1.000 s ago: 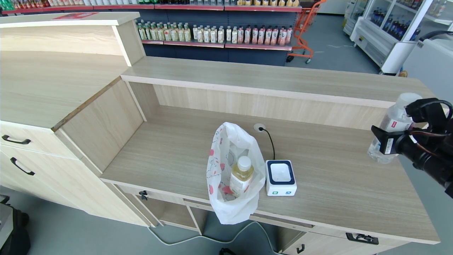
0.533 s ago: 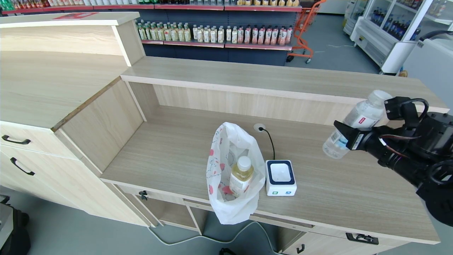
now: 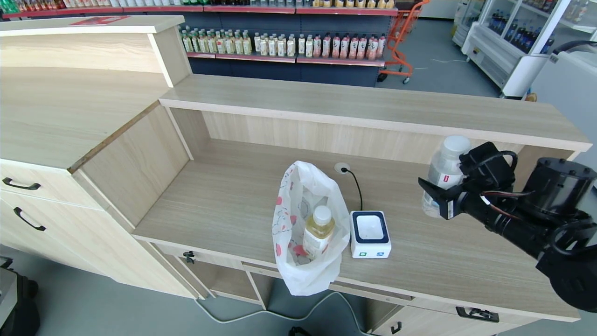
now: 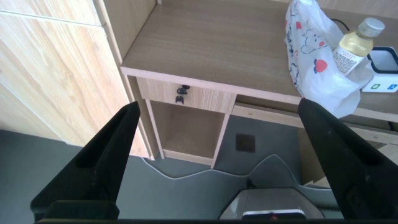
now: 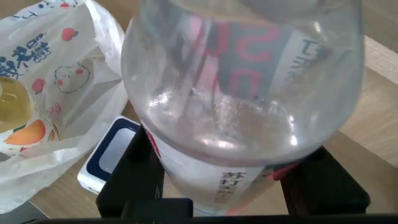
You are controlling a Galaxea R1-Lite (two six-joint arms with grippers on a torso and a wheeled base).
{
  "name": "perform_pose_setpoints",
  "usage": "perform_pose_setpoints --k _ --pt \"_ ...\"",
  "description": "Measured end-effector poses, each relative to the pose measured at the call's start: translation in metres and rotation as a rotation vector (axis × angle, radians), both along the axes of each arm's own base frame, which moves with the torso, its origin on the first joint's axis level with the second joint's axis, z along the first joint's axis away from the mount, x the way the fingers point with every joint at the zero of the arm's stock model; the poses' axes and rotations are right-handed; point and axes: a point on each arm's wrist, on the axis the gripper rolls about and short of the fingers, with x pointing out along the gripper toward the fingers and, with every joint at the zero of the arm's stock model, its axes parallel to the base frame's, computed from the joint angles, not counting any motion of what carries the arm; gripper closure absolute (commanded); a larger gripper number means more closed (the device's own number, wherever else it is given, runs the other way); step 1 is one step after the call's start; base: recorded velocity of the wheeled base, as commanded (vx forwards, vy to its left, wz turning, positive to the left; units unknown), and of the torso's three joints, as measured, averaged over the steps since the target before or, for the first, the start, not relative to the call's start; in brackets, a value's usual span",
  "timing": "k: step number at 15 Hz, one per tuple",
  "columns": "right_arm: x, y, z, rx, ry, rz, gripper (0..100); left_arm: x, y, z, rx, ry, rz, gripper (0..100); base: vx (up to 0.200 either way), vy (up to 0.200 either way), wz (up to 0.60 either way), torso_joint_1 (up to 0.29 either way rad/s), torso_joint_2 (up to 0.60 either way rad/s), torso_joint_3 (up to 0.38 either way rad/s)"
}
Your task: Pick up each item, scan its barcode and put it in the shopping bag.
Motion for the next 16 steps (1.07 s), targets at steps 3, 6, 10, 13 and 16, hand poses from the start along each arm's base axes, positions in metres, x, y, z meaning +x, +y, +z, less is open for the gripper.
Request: perform_pose_setpoints --k 3,6,10,13,16 --pt "-0.002 -0.020 0.005 -0.035 -0.024 -0.067 100 0.000 0.000 0.000 0.000 0.000 0.000 0 0.000 0.000 0.40 0.000 0.00 0.000" --pt "-0.004 -0.026 0.009 -0.029 -0.041 -0.088 100 0.000 0.000 0.000 0.000 0.000 0.000 0 0.000 0.000 0.60 -0.001 0.01 0.001" --pt "0.003 -0.024 0.007 0.116 0.002 -0.076 100 0.000 0.000 0.000 0.000 0.000 0.001 0 0.000 0.000 0.00 0.000 0.00 0.000" --pt "0.018 -0.022 0.003 0.314 0.032 -0.064 100 0.000 0.000 0.000 0.000 0.000 0.000 0 0.000 0.000 0.00 0.000 0.00 0.000" --pt "0.037 -0.013 -0.015 0.352 0.059 0.014 100 0.000 0.000 0.000 0.000 0.000 0.000 0 0.000 0.000 0.00 0.000 0.00 0.000"
